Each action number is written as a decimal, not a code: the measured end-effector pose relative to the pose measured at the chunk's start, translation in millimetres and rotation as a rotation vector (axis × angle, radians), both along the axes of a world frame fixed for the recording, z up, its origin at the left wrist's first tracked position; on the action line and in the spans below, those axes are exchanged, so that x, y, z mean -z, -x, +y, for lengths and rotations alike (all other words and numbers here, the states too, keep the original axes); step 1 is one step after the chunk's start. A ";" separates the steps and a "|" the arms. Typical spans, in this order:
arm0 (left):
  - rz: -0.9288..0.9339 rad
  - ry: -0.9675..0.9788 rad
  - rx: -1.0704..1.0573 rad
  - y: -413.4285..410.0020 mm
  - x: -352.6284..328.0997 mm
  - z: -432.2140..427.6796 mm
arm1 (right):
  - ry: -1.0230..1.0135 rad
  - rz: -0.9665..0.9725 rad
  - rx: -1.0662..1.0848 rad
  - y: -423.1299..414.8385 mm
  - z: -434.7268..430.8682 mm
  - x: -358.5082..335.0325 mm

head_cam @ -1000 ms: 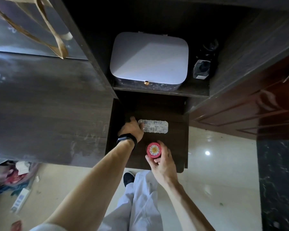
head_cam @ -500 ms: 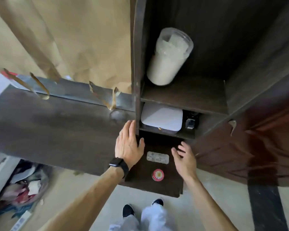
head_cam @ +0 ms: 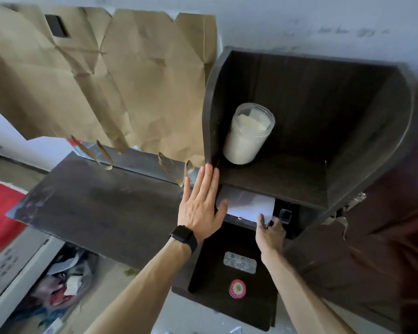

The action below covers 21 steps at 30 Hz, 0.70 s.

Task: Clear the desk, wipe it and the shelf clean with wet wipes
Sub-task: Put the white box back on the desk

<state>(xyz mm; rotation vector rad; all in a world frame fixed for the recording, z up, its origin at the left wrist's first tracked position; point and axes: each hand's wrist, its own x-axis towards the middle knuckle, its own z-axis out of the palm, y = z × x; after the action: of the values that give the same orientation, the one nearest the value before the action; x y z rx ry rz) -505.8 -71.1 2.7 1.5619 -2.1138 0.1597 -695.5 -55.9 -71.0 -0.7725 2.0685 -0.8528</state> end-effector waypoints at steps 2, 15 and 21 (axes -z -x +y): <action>0.007 -0.005 -0.012 2.6 -0.3 0.8 | 0.078 -0.102 0.069 -2.1 2.4 1.9; 1.082 -1.256 -0.348 -18.9 44.1 74.9 | 0.178 -0.640 0.191 -1.8 117.8 14.9; 1.165 -1.408 -0.377 -101.9 71.7 107.6 | -0.021 -0.503 -0.007 -67.8 150.3 39.6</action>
<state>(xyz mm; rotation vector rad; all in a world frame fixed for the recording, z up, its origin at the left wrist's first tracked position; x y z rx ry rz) -403.9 36.5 -69.0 1.8345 -0.7868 -1.9291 -627.8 94.4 -110.7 -0.4898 1.6234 -0.9118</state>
